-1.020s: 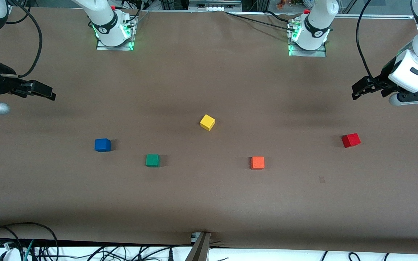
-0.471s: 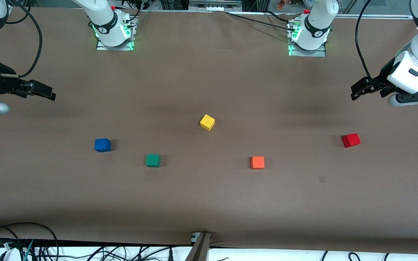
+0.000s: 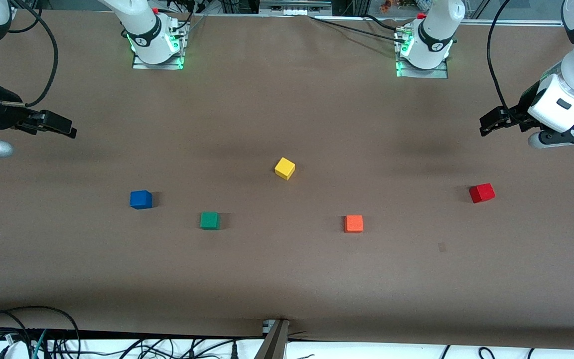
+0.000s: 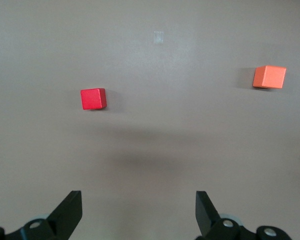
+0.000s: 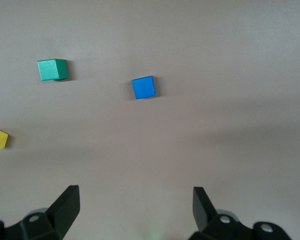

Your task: Pass red block to right arm, stack on blue

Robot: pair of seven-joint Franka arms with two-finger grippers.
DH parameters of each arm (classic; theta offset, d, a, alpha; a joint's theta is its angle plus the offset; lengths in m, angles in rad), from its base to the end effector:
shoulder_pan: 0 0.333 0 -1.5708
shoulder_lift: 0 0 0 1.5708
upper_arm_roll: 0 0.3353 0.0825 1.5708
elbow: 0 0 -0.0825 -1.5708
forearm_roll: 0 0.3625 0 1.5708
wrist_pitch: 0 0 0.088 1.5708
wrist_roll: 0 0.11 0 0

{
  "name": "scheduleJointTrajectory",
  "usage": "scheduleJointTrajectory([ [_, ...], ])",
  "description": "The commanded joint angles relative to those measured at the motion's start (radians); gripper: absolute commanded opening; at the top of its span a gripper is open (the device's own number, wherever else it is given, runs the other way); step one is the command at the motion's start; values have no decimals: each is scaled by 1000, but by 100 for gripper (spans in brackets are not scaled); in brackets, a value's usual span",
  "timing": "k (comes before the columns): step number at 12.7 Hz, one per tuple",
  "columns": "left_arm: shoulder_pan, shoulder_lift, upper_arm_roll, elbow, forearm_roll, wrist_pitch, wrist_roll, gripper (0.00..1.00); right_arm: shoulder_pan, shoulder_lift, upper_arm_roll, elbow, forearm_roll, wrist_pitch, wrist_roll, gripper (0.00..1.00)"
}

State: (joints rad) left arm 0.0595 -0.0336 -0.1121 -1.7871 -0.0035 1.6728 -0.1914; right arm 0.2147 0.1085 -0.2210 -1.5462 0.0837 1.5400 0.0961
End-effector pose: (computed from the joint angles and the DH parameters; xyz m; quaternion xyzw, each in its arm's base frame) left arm 0.5208 -0.0286 0.5693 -0.9968 -0.0696 0.0401 0.0051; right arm 0.5607 0.0127 0.5914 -0.9966 0.0522 0.0573 0.0274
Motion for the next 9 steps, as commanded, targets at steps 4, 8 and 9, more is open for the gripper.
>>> scheduleJointTrajectory([
  [4,17,79,25,35,-4,-41,-2,100,-14,-23,17,-17,-5,3,4,100],
  [8,127,150,28,43,-4,-41,30,100,-14,-23,15,-17,-5,2,2,100],
  [9,147,177,28,45,-4,-31,44,100,-14,-23,17,-17,-5,2,2,100],
])
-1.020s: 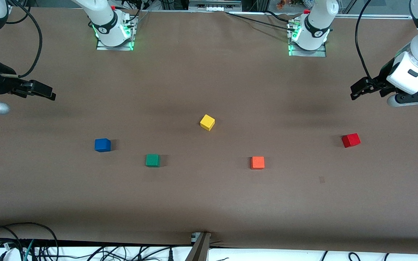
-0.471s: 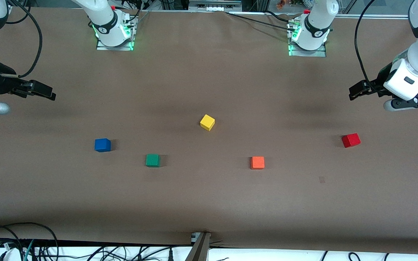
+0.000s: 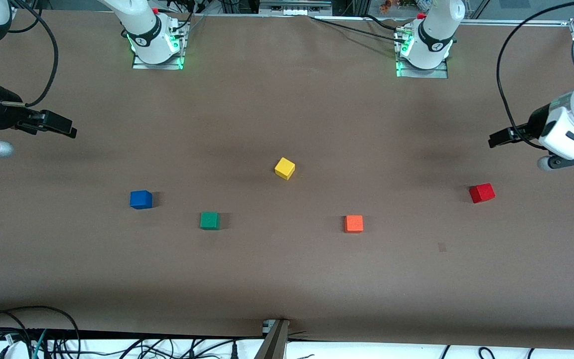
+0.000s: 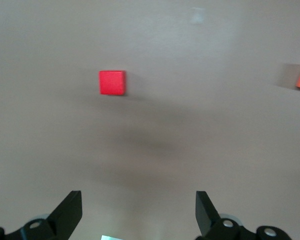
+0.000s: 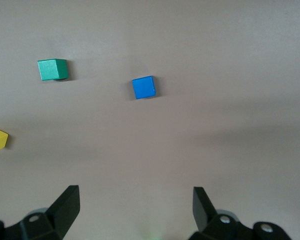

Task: Pass red block to right arm, stack on blue
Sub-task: 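Lower the left gripper over the red cube and close on it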

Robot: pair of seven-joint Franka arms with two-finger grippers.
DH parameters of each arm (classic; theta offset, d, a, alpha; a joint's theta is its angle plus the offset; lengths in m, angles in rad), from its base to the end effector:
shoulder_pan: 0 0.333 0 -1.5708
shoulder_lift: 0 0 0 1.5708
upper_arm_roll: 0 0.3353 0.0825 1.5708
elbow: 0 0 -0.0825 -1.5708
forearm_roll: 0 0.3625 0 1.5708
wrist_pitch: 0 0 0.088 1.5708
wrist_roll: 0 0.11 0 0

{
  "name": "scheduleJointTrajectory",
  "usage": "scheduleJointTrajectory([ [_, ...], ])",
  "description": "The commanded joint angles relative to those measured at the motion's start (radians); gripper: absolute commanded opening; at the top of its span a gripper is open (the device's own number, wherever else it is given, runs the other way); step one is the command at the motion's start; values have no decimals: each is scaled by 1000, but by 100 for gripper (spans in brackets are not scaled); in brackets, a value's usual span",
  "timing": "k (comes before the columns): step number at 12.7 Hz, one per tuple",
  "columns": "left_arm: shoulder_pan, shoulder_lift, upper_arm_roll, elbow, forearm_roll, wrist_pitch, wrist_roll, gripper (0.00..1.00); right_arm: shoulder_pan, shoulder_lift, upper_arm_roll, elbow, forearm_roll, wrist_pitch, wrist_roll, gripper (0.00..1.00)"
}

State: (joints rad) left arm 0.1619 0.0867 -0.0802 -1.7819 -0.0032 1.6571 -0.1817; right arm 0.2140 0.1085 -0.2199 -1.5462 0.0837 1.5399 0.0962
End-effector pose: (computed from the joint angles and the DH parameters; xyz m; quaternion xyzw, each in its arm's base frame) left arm 0.5430 0.0455 0.5065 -0.9858 -0.1307 0.1055 0.0002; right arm 0.5607 0.0129 0.5914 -0.9966 0.0520 0.0573 0.0274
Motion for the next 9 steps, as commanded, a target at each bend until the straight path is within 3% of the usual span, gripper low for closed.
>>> scheduleJointTrajectory([
  [1,59,89,-4,39,-4,-7,36,100,-13,-23,14,-17,-5,2,2,100],
  [7,65,257,-4,13,61,263,42,100,-13,-23,14,-17,-2,2,4,100],
  [9,65,287,-4,-39,87,407,74,100,-13,-23,14,-17,-2,2,4,100],
])
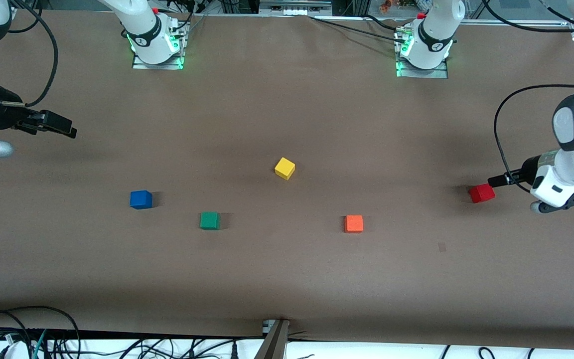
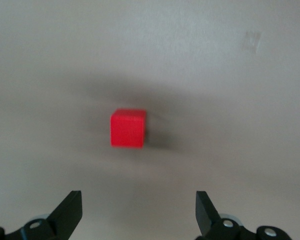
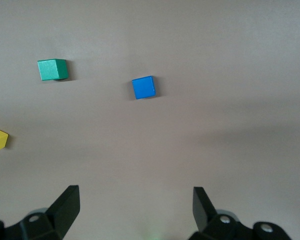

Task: Pass red block to right arm, stack on blue
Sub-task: 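Lower the left gripper over the red cube and close on it, then lift the red cube with the left gripper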

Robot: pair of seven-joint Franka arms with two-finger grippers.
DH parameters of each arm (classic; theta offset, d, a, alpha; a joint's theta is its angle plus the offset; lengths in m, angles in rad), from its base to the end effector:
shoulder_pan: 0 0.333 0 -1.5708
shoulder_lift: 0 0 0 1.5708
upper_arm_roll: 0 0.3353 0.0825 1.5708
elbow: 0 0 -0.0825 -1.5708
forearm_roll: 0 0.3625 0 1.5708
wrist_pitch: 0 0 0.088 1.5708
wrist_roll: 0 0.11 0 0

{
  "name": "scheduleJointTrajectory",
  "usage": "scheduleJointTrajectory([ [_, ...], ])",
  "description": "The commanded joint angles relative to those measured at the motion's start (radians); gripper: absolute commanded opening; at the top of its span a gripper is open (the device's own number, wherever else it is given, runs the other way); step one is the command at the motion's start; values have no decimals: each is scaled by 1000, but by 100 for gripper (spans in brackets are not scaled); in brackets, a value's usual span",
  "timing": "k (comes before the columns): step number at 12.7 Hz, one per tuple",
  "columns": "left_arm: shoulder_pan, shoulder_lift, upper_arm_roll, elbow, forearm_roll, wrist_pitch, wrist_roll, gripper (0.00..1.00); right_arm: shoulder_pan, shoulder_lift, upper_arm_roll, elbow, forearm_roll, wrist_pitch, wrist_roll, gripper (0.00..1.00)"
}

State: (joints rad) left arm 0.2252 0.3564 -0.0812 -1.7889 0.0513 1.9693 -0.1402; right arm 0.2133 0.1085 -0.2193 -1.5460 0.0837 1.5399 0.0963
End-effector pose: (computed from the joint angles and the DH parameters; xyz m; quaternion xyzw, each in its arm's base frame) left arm 0.6034 0.0951 0.3676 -0.9876 -0.1305 0.0872 0.0082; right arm 0.5607 0.0129 0.5915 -0.9966 0.0521 0.0572 0.0275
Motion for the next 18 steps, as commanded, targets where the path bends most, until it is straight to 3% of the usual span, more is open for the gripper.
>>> scheduleJointTrajectory([
  [1,11,33,-3,-70,41,177,36,100,-12,-23,14,-17,-2,2,3,100],
  [4,23,62,-2,-179,102,389,62,100,-12,-23,14,-17,-1,0,3,100],
  [6,45,96,-3,-181,154,410,80,100,-12,-23,14,-17,-1,2,3,100],
  [10,75,159,-5,-179,144,460,122,100,-14,-23,14,-17,-1,2,3,100],
  [15,78,170,-11,-208,131,460,110,100,-12,-21,14,-17,-1,2,2,100],
  [17,80,182,-9,-208,119,460,110,67,-12,-23,14,-17,-1,0,3,100],
  [18,80,182,-9,-208,119,460,109,55,-12,-21,14,-17,-1,2,3,100],
])
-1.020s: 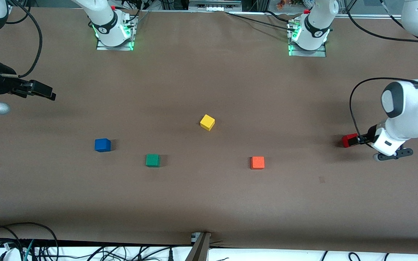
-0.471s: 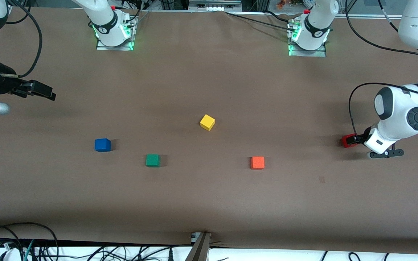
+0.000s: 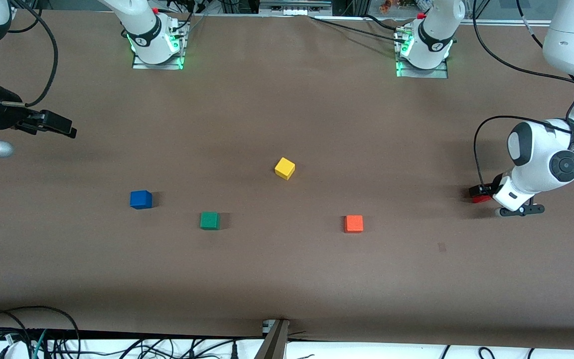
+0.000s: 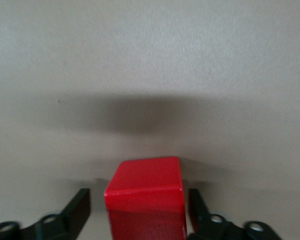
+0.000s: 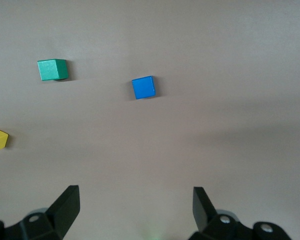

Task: Pass red block to right arm, stack on blue
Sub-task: 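Lift the red cube with the left gripper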

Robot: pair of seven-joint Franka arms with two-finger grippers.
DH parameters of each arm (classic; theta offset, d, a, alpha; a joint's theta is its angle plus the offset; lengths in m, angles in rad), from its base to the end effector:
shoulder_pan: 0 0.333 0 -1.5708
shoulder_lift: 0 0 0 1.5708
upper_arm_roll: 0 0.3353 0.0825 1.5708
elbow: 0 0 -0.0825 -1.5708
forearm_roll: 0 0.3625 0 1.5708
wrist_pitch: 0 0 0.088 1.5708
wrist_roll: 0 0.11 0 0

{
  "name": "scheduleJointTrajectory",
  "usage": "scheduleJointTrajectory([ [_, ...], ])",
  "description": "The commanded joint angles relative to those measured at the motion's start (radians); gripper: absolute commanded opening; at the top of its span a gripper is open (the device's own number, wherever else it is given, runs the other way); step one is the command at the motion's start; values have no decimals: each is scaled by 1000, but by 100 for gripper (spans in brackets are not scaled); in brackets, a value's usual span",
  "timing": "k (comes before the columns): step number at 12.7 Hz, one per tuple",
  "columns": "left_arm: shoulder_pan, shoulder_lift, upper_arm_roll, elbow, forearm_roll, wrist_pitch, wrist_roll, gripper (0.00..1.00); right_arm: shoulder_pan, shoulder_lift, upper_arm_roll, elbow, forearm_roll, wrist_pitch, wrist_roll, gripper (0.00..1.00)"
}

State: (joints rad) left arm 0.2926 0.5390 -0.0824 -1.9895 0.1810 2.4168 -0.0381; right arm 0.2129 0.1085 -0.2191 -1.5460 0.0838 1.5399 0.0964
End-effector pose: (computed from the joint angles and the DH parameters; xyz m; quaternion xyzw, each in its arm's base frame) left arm 0.5807 0.1270 0.2113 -0.9963 -0.0576 0.0563 0.0300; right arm 0.5607 0.0127 0.5915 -0.9966 0.0523 0.0572 0.0275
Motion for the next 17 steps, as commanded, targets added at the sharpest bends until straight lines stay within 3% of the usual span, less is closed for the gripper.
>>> scheduleJointTrajectory([
  [1,13,2,-10,-8,-11,13,7,43,-12,-23,14,-17,-1,2,3,100],
  [2,13,4,-10,-9,-11,13,9,31,-12,-21,14,-17,-1,2,3,100],
  [3,11,4,-11,-9,-11,11,10,7,-13,-21,14,-16,-1,2,3,100],
  [4,10,4,-14,-6,-9,10,10,0,-13,-21,14,-17,-1,2,2,100],
  [7,0,-31,-36,8,-6,1,29,0,-12,-23,14,-16,-1,0,3,100],
  [10,6,-86,-59,35,-11,-2,186,0,-12,-21,14,-14,-2,2,3,100],
  [12,13,-106,-101,57,-11,-2,230,0,-13,-20,12,-14,-9,3,2,100],
  [17,39,-143,-284,110,-50,-4,380,0,-21,-3,6,-8,1,14,-12,100],
])
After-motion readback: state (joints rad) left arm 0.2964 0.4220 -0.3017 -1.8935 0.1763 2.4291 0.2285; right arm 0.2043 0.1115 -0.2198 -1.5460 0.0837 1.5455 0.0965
